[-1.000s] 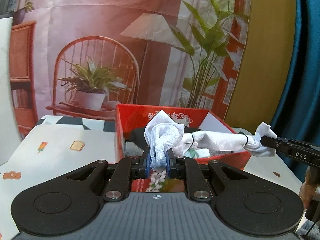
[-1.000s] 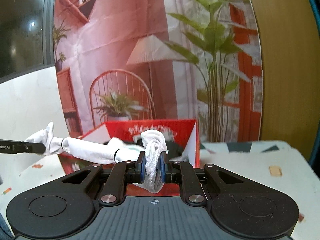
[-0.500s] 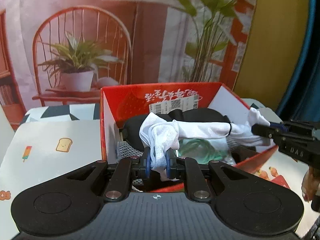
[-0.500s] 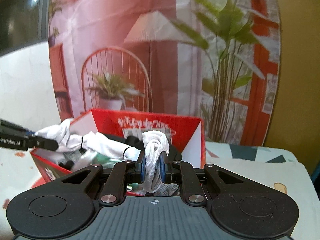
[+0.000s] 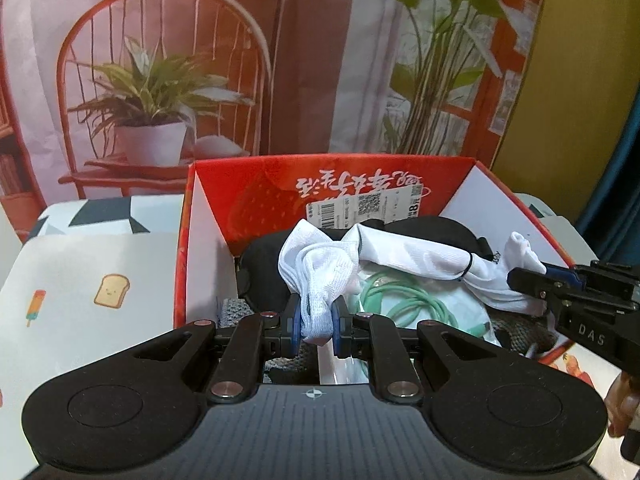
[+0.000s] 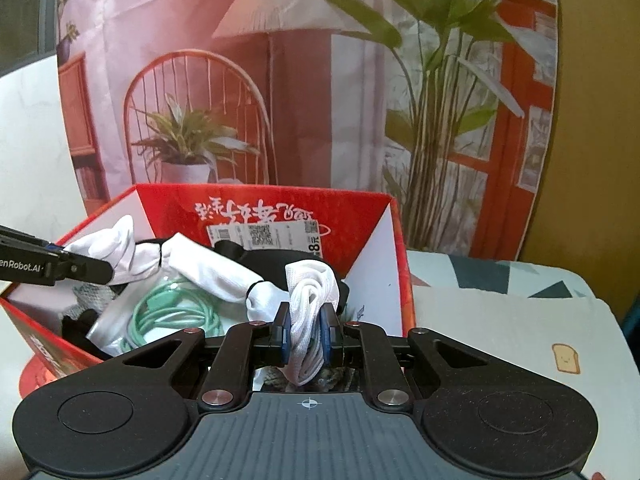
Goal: Organize soft objects
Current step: 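Lift the white sock into the red box and open both grippers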
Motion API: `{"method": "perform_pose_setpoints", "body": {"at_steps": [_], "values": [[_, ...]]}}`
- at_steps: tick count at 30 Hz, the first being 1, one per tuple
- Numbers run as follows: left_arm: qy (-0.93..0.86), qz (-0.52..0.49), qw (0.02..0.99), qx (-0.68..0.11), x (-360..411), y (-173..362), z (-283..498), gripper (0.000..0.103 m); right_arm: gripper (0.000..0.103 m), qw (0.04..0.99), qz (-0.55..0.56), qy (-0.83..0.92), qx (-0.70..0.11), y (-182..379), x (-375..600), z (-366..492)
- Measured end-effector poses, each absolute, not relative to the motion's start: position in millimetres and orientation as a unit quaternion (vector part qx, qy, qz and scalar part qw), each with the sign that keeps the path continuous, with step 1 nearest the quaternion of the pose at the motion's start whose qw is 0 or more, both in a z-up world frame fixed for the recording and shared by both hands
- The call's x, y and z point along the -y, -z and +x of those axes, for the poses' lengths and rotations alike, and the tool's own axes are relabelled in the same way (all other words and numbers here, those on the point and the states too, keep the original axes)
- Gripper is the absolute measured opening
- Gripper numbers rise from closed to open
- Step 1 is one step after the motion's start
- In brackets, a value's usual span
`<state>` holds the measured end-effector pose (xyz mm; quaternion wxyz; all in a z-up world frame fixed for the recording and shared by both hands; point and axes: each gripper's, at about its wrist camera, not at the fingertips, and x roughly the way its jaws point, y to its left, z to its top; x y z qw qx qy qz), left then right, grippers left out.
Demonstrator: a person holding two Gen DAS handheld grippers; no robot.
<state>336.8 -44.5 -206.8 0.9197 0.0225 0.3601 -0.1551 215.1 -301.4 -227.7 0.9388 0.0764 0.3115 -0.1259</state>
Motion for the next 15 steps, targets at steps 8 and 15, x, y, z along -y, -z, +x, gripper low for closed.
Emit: {"method": "perform_pose_setpoints", "body": {"at_steps": [8,15], "values": [[0.160,0.022,0.916,-0.367,44.2,210.4,340.0,0.019,0.028,0.936,0.095,0.118,-0.317,228.3,299.6,222.2],[0.161,0.024,0.917,-0.364,41.3,206.9,330.3,0.055,0.059,0.940,0.099,0.122,-0.302,218.2,297.3,211.0]]}}
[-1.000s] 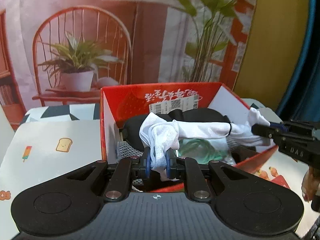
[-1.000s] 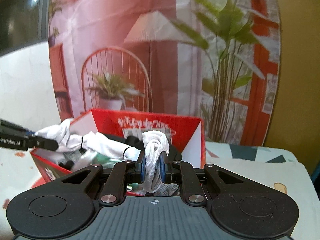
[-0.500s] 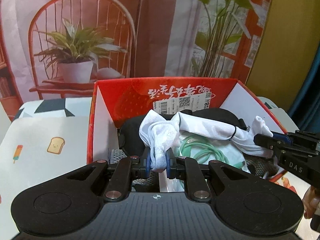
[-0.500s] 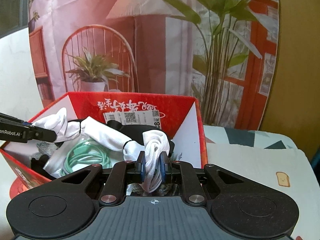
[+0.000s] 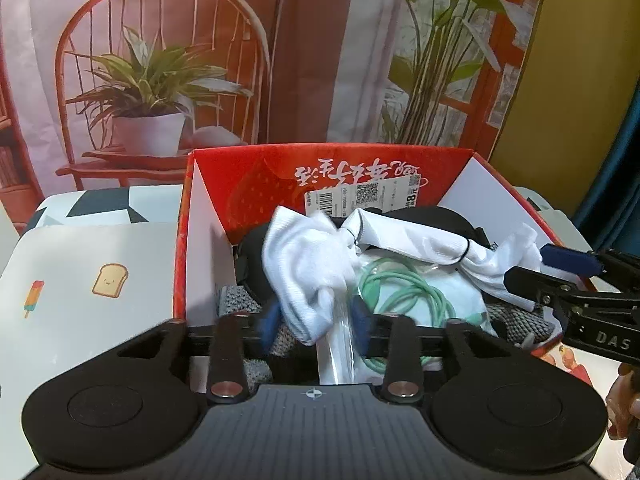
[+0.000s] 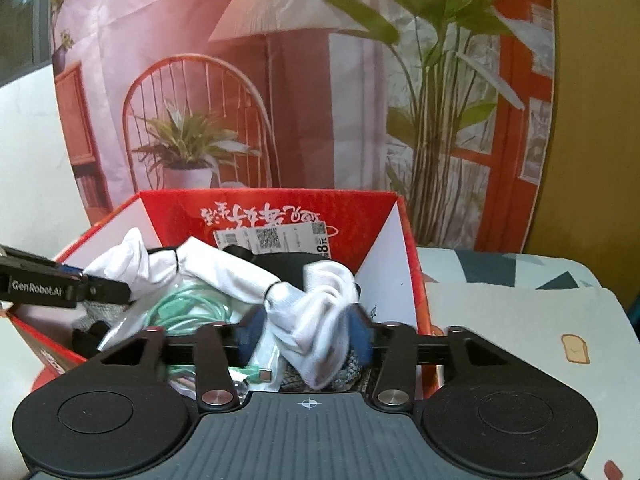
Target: Organize soft objects
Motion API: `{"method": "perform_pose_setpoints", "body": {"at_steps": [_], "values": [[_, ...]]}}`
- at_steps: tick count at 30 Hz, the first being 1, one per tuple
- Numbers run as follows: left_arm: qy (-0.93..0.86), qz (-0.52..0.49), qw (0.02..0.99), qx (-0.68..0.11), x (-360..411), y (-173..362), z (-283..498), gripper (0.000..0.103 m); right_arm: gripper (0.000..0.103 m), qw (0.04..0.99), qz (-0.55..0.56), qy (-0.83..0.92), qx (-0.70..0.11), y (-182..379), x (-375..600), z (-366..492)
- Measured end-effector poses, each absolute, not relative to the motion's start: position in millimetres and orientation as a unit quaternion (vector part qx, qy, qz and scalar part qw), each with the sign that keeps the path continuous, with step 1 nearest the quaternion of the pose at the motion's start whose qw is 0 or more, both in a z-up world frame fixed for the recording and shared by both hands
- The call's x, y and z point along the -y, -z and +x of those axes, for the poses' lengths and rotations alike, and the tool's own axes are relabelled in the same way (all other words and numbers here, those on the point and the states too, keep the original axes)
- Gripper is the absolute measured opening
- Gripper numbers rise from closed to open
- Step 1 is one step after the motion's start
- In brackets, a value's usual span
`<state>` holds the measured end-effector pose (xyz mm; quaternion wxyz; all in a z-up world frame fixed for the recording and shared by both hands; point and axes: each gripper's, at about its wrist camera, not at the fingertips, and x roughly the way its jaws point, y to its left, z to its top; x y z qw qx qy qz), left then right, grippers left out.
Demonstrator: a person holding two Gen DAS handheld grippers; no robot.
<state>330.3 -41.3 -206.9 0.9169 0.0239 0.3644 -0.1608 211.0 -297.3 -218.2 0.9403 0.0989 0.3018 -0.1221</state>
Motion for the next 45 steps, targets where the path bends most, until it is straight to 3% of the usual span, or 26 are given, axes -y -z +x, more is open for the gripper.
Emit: {"method": "perform_pose_setpoints", "body": {"at_steps": [1,3,5,10,28,45], "values": [[0.159,0.025,0.918,-0.362,40.8,205.9,327.9,0.062,0.062,0.941,0.098,0.121,-0.300,216.1,296.3,208.7],[0.159,0.026,0.920,-0.357,40.9,203.3,322.8,0.090,0.076,0.943,0.096,0.120,-0.296,211.6,294.6,204.0],[0.161,0.029,0.924,-0.345,40.0,199.9,316.8,0.097,0.084,0.945,0.098,0.119,-0.290,206.2,293.4,199.3],[0.159,0.019,0.926,-0.341,36.2,192.0,306.8,0.103,0.103,0.947,0.109,0.120,-0.278,192.5,293.2,188.2],[0.075,0.003,0.961,-0.267,11.7,127.9,227.9,0.103,0.103,0.939,0.184,0.149,-0.251,133.6,283.3,138.7],[0.036,0.001,0.979,-0.201,4.6,13.6,73.0,0.103,0.103,0.957,0.143,0.171,-0.184,13.8,222.5,31.2]]}}
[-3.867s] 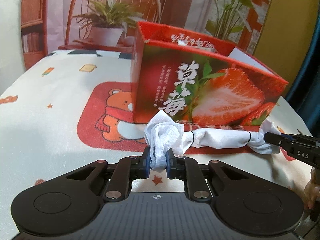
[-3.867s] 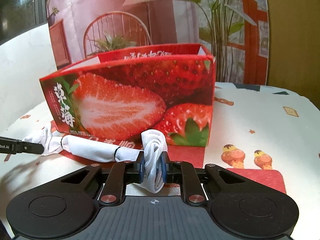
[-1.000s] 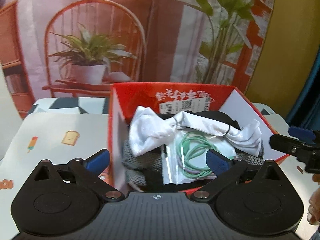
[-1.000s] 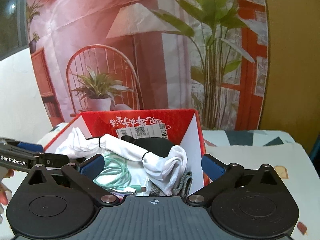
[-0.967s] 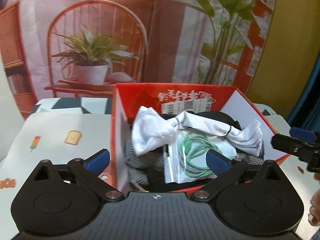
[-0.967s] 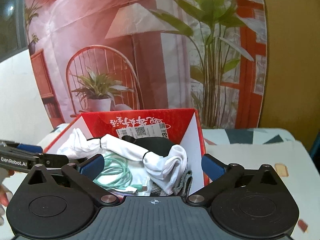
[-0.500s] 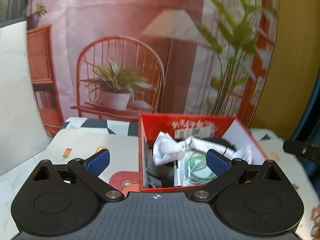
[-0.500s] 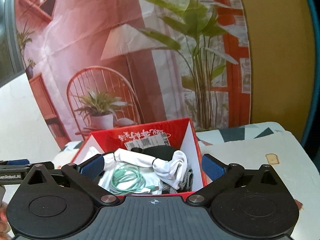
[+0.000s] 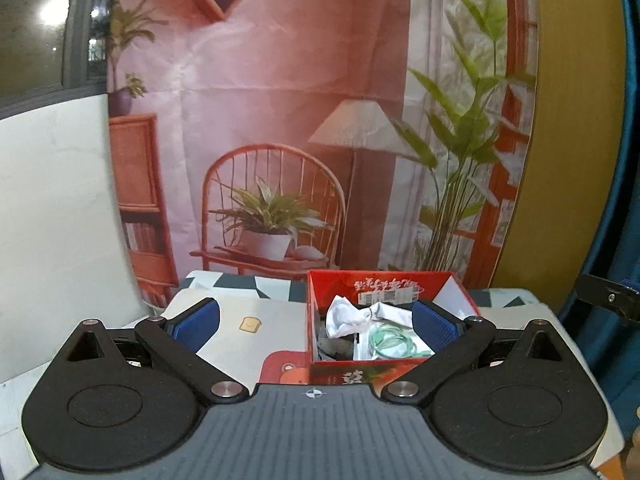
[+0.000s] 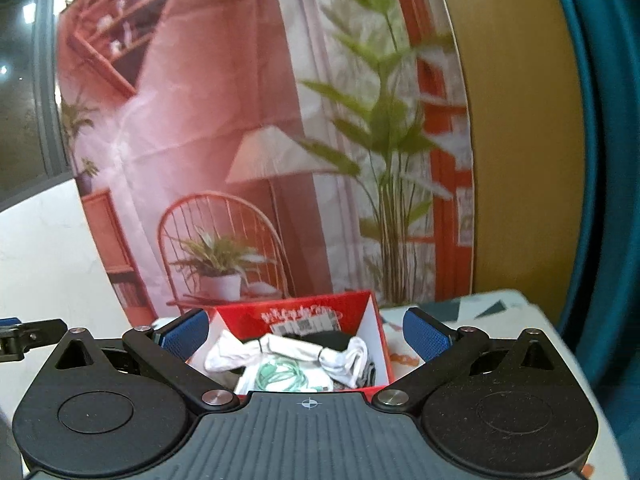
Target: Organize soft objects
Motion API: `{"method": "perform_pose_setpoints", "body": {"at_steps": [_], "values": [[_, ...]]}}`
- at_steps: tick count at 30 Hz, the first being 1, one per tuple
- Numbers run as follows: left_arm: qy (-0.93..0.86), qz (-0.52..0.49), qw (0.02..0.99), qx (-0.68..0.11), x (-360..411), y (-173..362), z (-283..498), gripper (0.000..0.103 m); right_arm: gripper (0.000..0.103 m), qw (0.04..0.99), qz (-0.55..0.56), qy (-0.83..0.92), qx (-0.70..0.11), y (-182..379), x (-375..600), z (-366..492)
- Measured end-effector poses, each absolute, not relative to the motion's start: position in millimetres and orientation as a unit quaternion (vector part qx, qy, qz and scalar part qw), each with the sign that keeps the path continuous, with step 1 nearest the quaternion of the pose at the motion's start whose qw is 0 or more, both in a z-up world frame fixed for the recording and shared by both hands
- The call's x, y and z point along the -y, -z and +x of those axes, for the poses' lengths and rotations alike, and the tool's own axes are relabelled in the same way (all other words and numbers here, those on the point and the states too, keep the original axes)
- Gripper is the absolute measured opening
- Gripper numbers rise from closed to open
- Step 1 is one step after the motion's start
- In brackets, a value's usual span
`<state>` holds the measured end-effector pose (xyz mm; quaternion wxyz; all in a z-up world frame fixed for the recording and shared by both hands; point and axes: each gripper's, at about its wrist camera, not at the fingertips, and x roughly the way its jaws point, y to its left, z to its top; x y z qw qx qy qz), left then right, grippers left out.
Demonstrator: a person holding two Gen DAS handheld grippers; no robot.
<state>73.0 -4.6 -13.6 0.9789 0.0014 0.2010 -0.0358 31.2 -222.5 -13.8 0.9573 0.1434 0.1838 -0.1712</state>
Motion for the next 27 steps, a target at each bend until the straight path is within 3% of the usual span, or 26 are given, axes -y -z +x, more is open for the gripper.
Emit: {"method": "perform_pose_setpoints", "body": {"at_steps": [10,27], "values": [[0.004,0.001,0.988,-0.153,4.8,-15.5,17.4,0.103,0.103,0.967,0.110,0.176,-0.149,-40.5,194.5,-18.5],[-0.009,0.000,0.990,-0.144,1.2,-17.6,9.1,0.103,0.103,0.965,0.107,0.185,-0.153,-46.6,189.4,-31.1]]}}
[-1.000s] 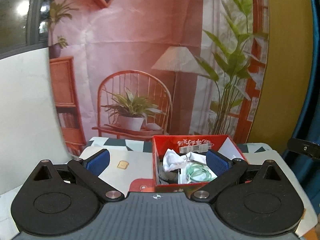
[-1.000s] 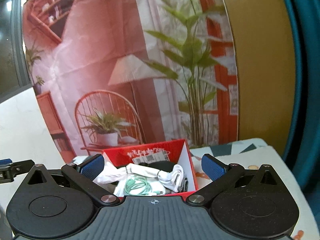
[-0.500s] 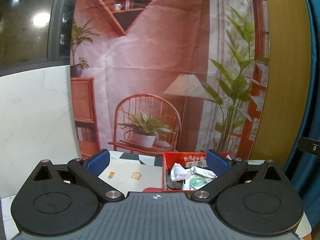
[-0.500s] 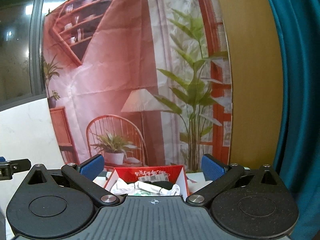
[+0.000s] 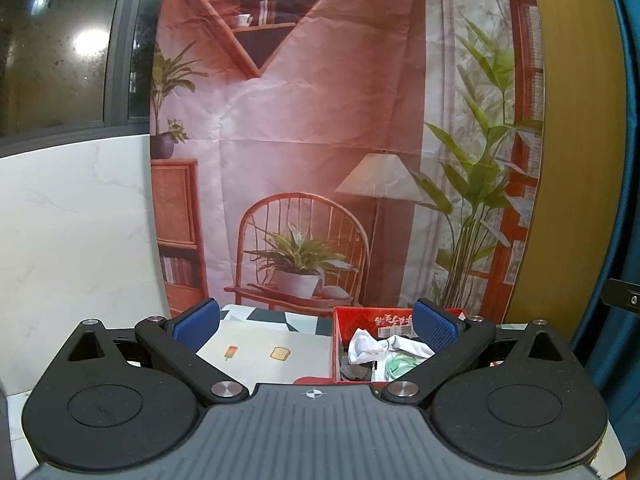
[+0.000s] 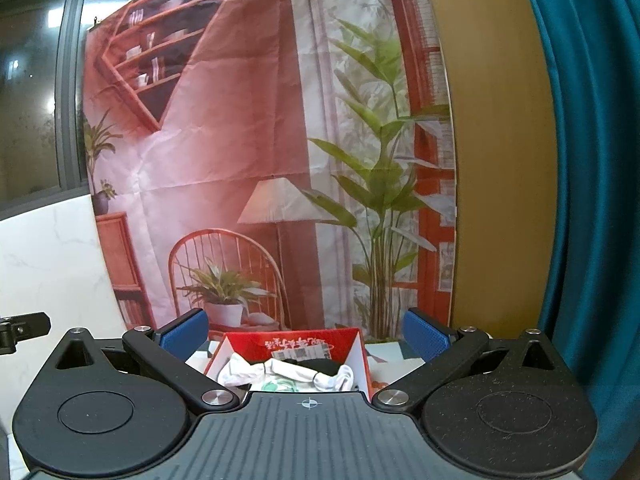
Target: Organize soft objects
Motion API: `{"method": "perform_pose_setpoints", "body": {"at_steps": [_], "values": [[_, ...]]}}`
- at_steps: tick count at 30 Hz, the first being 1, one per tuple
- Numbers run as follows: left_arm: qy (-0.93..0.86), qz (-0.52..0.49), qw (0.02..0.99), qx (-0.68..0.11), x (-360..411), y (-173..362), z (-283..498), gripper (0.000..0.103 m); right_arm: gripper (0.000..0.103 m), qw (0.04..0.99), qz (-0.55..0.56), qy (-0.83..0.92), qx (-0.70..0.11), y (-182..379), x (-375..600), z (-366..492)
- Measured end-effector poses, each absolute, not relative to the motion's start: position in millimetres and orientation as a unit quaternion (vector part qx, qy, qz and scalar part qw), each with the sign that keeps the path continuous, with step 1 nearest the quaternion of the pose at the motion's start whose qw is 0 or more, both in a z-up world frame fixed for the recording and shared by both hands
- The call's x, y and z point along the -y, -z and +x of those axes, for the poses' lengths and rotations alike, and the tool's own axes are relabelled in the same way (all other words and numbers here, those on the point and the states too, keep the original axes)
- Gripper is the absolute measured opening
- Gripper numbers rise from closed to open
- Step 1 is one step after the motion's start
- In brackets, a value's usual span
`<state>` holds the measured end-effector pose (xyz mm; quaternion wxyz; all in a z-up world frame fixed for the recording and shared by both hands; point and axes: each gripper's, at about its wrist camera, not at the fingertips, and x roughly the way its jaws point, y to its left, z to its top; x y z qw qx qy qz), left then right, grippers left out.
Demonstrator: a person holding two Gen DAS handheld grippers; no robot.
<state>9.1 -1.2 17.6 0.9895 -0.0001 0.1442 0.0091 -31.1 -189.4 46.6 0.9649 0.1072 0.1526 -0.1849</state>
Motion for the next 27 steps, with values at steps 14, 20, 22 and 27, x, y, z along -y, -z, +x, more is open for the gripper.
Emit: {"method": "perform_pose_setpoints", "body": {"at_steps": [14,20,22,27], "values": [[-0.009,-0.015,0.989,-0.144,-1.9,-17.8,8.0,0.103,0.103,0.966,0.101,0.181,-0.154,-47.1,185.3,-28.9],[-0.014,-0.015,0.990,-0.141,-2.8,-17.5,6.4,0.103,0.103,0.966,0.100,0.181,-0.154,-48.3,181.6,-28.8],[-0.014,-0.015,0.990,-0.138,-2.8,-17.3,5.1,0.103,0.103,0.966,0.100,0.180,-0.154,-48.1,181.7,-28.7],[-0.012,-0.015,0.990,-0.139,-2.8,-16.7,4.2,0.103,0.103,0.966,0.099,0.179,-0.156,-48.5,180.2,-28.9]]}}
